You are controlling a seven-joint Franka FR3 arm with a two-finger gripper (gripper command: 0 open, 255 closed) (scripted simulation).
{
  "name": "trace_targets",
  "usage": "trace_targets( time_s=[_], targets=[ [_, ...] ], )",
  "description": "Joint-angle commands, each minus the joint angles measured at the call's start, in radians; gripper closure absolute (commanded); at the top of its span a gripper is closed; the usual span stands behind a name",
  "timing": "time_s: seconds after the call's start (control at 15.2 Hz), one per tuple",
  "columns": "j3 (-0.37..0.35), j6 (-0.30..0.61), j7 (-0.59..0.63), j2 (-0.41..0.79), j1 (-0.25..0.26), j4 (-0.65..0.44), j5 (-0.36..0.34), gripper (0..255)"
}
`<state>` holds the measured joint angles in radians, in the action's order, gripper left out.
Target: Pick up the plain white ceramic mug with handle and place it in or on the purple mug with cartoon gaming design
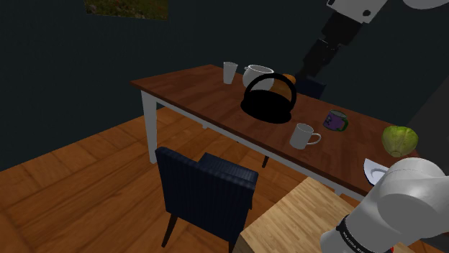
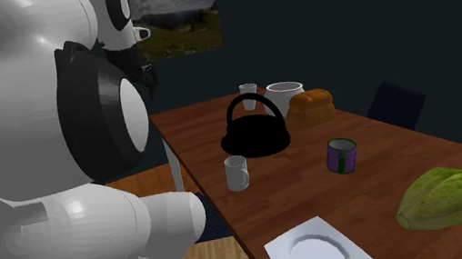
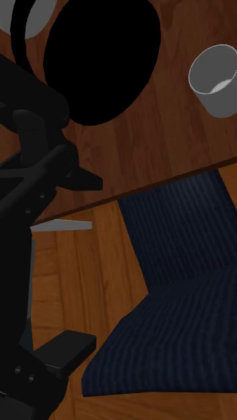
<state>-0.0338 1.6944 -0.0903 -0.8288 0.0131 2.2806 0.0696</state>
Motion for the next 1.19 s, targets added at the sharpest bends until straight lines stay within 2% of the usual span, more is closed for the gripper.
trace_targets(
  time_s=[0.0,0.59,1.12],
  targets=[
    [0.000,0.000,0.000,0.000,0.000,0.000,0.000,0],
    [0.099,0.180,-0.072,0.052,-0.071,0.179,-0.077,0],
    [0.196,0.360,-0.133,0.169,-0.144,0.283,-0.149,0]
  ],
)
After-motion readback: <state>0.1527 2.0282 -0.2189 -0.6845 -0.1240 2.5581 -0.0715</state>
